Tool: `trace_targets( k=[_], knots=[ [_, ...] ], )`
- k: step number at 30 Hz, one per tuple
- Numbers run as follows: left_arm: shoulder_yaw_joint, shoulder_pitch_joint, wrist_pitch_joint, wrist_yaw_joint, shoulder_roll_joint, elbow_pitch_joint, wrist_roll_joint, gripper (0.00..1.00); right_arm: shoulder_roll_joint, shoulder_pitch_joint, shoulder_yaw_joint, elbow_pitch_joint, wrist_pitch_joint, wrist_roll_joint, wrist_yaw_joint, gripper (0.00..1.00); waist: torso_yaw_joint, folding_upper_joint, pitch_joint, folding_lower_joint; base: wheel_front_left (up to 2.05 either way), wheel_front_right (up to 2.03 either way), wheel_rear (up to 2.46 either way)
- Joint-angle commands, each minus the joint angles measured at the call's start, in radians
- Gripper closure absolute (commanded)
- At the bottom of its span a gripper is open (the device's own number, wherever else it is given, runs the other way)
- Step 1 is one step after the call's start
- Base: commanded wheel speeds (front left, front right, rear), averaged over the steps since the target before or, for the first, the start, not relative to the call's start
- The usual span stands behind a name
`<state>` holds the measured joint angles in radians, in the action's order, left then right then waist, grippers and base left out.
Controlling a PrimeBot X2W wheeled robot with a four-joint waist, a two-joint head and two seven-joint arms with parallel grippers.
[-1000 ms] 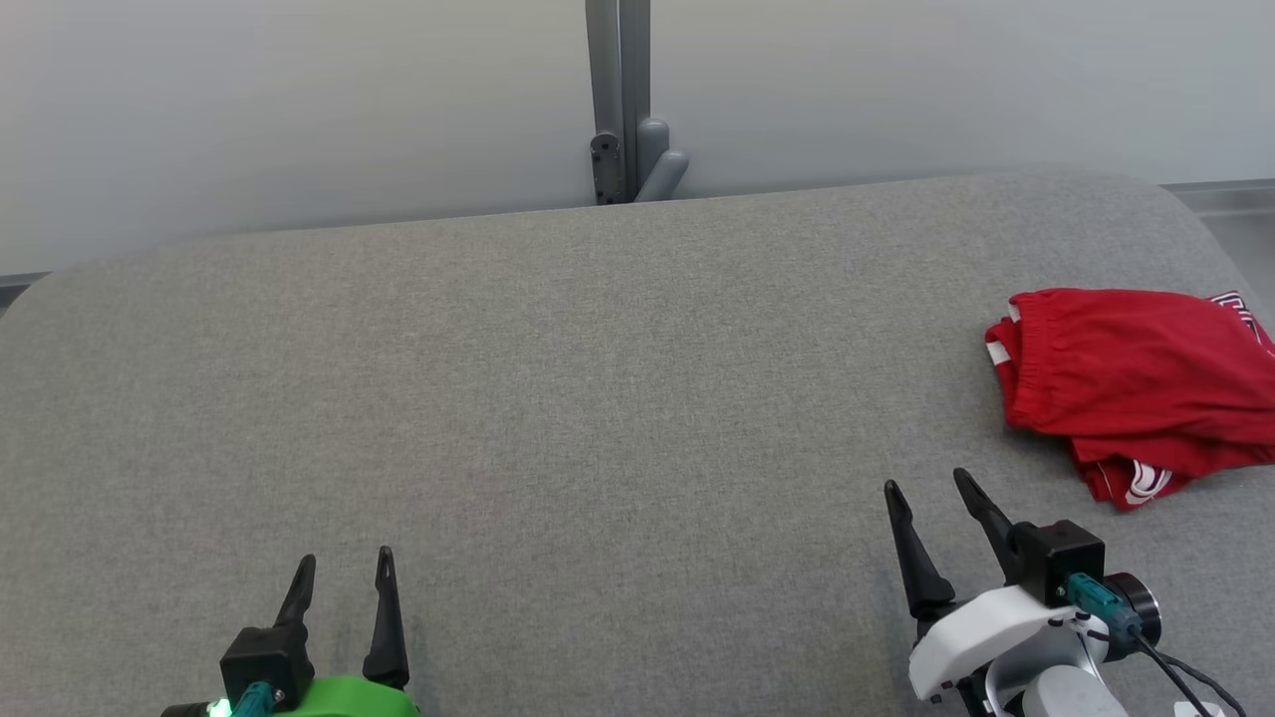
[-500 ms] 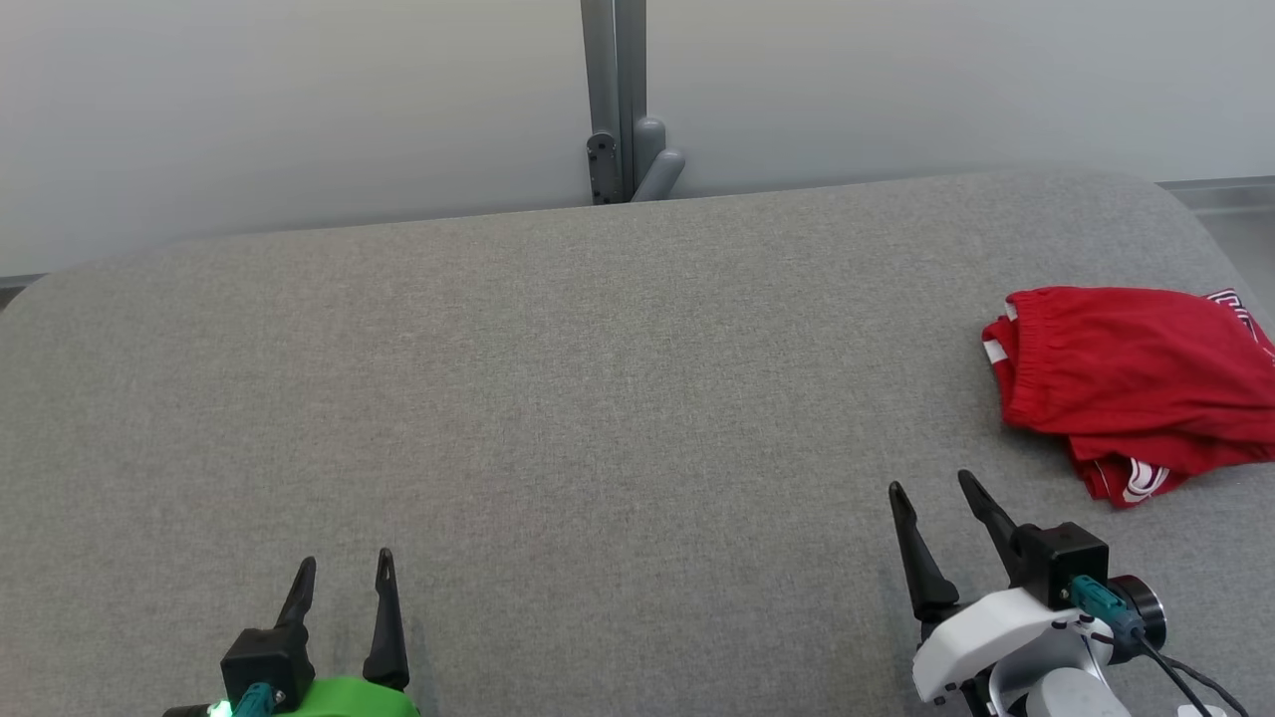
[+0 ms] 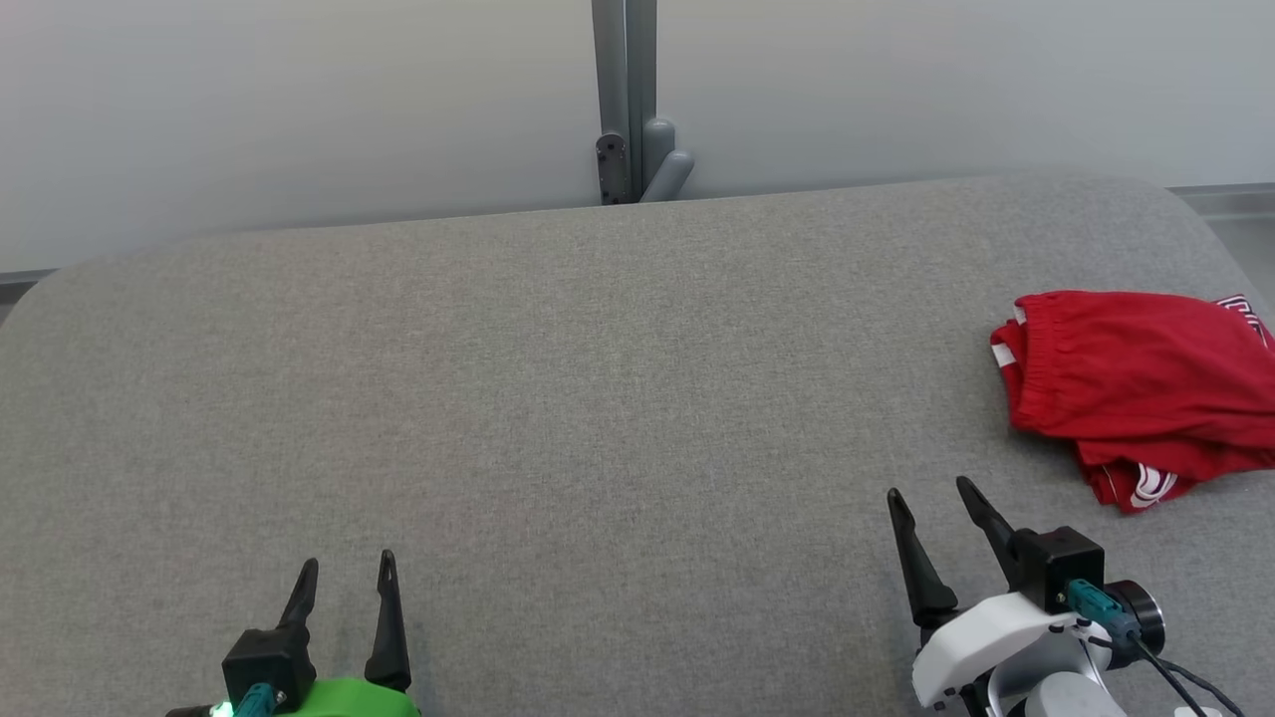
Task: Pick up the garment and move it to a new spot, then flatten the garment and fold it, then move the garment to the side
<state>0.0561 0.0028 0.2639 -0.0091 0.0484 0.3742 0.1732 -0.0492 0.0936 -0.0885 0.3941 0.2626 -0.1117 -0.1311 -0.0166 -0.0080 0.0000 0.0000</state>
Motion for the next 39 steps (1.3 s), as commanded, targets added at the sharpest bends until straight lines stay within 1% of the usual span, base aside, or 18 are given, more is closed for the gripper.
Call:
trace_targets(
  k=[1, 3, 4, 8, 18, 19, 39],
  knots=[
    [-0.005, 0.000, 0.000, -0.001, 0.005, 0.005, -0.005, 0.00, -0.004, 0.002, 0.004, 0.004, 0.003, 0.003, 0.001, 0.00, 0.000, 0.0080, 0.000, 0.0000, 0.00, 0.00, 0.00],
    [-0.005, 0.002, 0.000, -0.012, 0.005, 0.009, 0.016, 0.00, -0.003, 0.003, 0.000, 0.007, 0.003, -0.001, 0.001, 0.00, -0.002, 0.0080, -0.001, 0.0000, 0.00, 0.00, 0.00],
    [-0.001, 0.000, 0.000, -0.012, 0.000, 0.011, 0.016, 1.00, 0.000, 0.000, 0.001, 0.006, 0.000, 0.000, 0.000, 1.00, -0.002, 0.0000, -0.001, 0.0000, 0.00, 0.00, 0.00],
    [-0.003, 0.002, -0.007, -0.014, -0.003, 0.039, 0.030, 1.00, 0.004, -0.011, 0.005, 0.029, -0.007, -0.015, 0.000, 1.00, -0.002, 0.0000, -0.001, 0.0000, 0.00, 0.00, 0.00],
    [-0.028, -0.017, -0.059, -0.029, -0.002, 0.018, 0.223, 1.00, 0.003, -0.005, 0.033, 0.006, -0.060, -0.219, 0.000, 1.00, 0.000, 0.0007, 0.000, 0.0000, 0.00, 0.00, 0.00],
    [-0.028, -0.017, -0.059, -0.029, -0.002, 0.018, 0.223, 1.00, 0.003, -0.005, 0.033, 0.006, -0.060, -0.219, 0.000, 1.00, 0.000, 0.0007, 0.000, 0.0000, 0.00, 0.00, 0.00],
    [-0.062, -0.042, -0.138, -0.055, 0.000, -0.026, 0.548, 1.00, 0.002, 0.004, 0.078, -0.037, -0.145, -0.560, 0.000, 1.00, 0.003, 0.0020, 0.000, 0.0000, 0.00, 0.00, 0.00]
  ],
)
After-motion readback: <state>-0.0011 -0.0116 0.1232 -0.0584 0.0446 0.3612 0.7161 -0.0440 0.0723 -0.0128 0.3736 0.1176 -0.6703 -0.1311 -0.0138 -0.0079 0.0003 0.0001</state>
